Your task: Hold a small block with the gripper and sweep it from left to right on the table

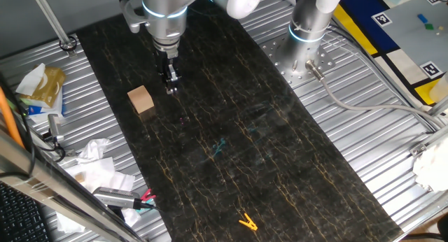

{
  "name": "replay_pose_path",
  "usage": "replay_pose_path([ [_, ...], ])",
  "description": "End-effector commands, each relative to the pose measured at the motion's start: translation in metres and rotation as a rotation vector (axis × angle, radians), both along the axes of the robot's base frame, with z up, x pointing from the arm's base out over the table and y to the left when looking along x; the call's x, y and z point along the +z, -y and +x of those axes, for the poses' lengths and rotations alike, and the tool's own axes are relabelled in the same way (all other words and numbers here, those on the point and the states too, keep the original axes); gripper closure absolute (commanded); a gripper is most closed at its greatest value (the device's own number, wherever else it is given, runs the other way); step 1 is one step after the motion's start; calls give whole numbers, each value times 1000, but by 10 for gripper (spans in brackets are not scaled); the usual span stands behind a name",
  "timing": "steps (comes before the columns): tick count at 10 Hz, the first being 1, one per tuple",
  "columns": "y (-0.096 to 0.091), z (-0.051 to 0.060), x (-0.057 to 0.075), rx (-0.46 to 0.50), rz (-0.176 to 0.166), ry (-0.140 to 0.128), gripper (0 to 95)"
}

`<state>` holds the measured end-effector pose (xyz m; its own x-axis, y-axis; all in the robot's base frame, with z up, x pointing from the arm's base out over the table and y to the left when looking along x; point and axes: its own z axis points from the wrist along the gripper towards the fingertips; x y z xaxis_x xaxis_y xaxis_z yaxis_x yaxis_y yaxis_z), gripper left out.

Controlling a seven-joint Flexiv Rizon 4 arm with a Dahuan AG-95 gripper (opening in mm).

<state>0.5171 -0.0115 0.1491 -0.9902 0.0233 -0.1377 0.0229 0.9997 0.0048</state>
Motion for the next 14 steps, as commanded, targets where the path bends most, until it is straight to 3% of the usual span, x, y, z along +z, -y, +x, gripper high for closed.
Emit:
replay_pose_path([
  [1,1,0,0,2,0,0,570],
  [14,8,10,1,12,-1,0,570],
])
